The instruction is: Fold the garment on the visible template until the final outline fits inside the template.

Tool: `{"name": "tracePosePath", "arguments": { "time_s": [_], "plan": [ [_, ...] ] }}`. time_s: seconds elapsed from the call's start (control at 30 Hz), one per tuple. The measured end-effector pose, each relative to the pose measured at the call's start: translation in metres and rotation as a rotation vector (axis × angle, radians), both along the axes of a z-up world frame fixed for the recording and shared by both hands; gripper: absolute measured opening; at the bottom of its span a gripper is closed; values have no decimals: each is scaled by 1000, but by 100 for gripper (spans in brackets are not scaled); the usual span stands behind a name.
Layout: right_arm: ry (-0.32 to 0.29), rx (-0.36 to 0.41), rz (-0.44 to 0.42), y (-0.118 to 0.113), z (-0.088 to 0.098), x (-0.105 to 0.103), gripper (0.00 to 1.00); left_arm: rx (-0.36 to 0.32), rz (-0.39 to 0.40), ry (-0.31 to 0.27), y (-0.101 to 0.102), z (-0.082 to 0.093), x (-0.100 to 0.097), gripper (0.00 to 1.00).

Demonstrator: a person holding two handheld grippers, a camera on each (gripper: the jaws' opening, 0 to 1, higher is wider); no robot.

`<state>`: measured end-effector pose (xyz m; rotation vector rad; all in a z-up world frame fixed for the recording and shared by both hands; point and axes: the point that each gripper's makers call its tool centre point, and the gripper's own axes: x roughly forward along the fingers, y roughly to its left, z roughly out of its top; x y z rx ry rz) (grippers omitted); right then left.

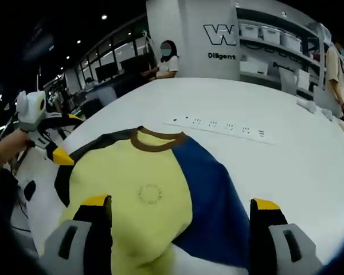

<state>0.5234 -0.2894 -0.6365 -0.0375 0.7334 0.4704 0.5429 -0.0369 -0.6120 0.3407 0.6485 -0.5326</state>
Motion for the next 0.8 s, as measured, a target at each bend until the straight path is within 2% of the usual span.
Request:
{"name": "tracePosePath", "arguments": {
  "time_s": [0.2, 0.33, 0.4, 0.6, 0.8],
  "plan": [
    [8, 17, 42, 8, 1, -22, 99, -28, 6, 13, 0, -1, -25, 99],
    [8, 54, 78, 15, 4, -44, 99, -13, 19, -26, 1, 2, -35, 97],
    [13, 55, 104, 18, 1, -56, 99, -19, 12, -19, -1, 1, -41, 97],
    [2, -29, 184, 19, -8, -83, 99, -2, 13, 4, 1, -10, -54, 90],
    [20, -2, 199, 24, -15, -106, 99, -33, 56, 30, 8, -23, -67, 78]
  ]
}}
